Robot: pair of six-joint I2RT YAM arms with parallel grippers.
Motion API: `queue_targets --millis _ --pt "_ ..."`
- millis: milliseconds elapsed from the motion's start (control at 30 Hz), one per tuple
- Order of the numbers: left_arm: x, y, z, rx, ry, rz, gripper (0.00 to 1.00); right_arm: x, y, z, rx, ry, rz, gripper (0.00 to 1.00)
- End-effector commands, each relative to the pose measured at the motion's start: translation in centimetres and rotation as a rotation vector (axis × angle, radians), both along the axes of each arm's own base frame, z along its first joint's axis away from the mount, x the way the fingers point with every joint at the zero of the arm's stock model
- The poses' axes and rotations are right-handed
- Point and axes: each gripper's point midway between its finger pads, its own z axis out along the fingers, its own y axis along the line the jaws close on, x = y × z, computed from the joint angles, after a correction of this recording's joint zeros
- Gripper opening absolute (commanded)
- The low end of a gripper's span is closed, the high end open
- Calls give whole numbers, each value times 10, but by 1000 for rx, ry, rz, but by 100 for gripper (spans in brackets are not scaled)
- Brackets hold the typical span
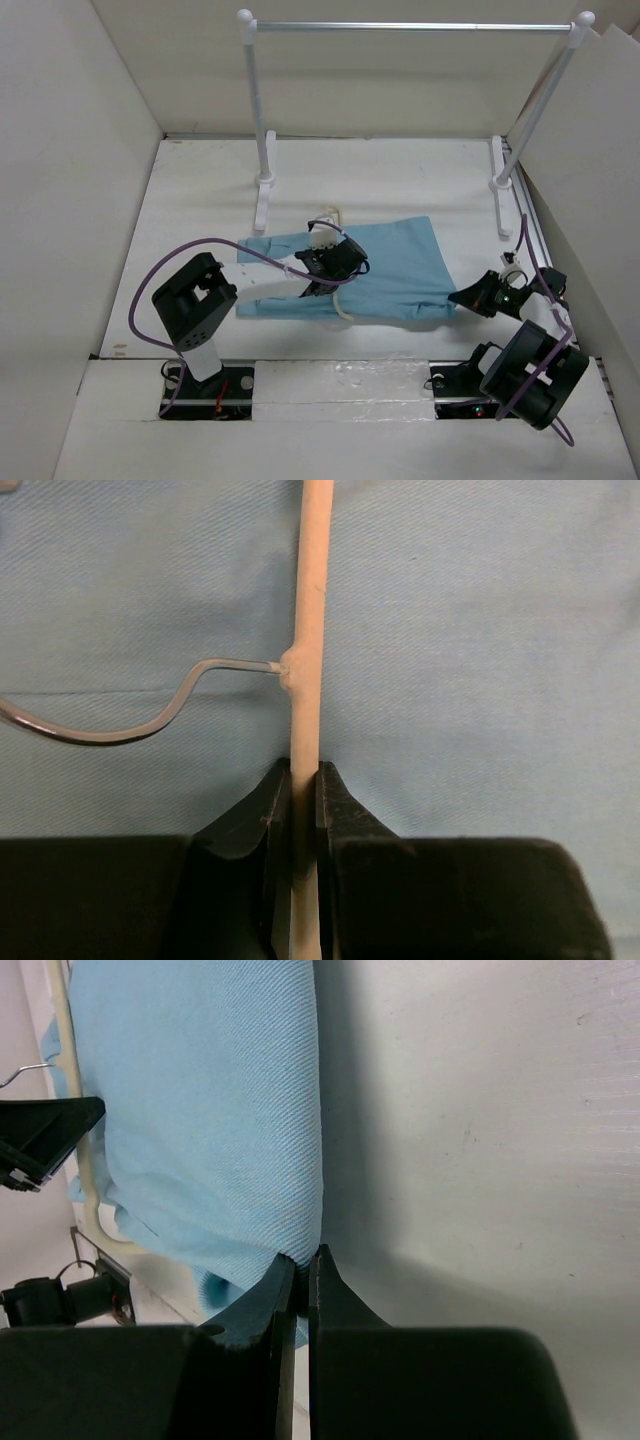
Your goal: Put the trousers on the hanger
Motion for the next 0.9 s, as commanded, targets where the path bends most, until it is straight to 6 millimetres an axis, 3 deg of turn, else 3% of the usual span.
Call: queue_targets --millis 0,67,133,267,433,633,767,867 --pt "1 70 -2 256 -27 127 0 14 -30 0 -154 -58 -43 0" --pt "-6 68 -5 236 -16 92 0 15 -31 1 -163 -65 -46 0" --pt "-12 59 4 171 -24 63 0 15 -31 0 -161 -62 -50 0" --pt "-24 31 18 81 -29 -25 0 22 -27 1 -165 -84 -39 0" --pt "-41 -6 13 64 -14 -138 0 31 -22 8 -163 -97 -46 0" --pt "-50 -10 4 95 17 -162 0 32 -22 9 -164 -104 -46 0" --pt "-45 -17 27 55 1 -172 0 29 -15 13 -182 -115 -6 26" --pt "-37 -24 57 10 -22 -158 0 38 -9 26 -208 -151 33 43"
